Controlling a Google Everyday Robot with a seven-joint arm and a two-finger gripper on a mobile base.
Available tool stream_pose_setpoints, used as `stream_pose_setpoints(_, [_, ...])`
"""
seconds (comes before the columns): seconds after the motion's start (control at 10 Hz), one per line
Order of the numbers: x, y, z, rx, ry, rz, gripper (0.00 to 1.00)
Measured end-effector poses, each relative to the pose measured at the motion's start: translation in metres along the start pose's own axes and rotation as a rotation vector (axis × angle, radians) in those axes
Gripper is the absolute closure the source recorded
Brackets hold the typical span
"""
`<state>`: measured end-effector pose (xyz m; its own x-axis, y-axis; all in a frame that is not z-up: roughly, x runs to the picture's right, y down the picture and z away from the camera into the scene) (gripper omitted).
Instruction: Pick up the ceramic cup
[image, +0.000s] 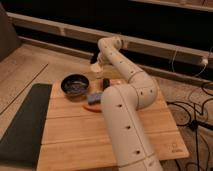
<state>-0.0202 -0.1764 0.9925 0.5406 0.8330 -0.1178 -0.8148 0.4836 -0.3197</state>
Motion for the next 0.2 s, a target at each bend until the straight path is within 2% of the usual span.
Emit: stream_pose_setpoints(0.2, [-0.033,0.008,-0.034,-0.004,-0.073,-0.015,1.0])
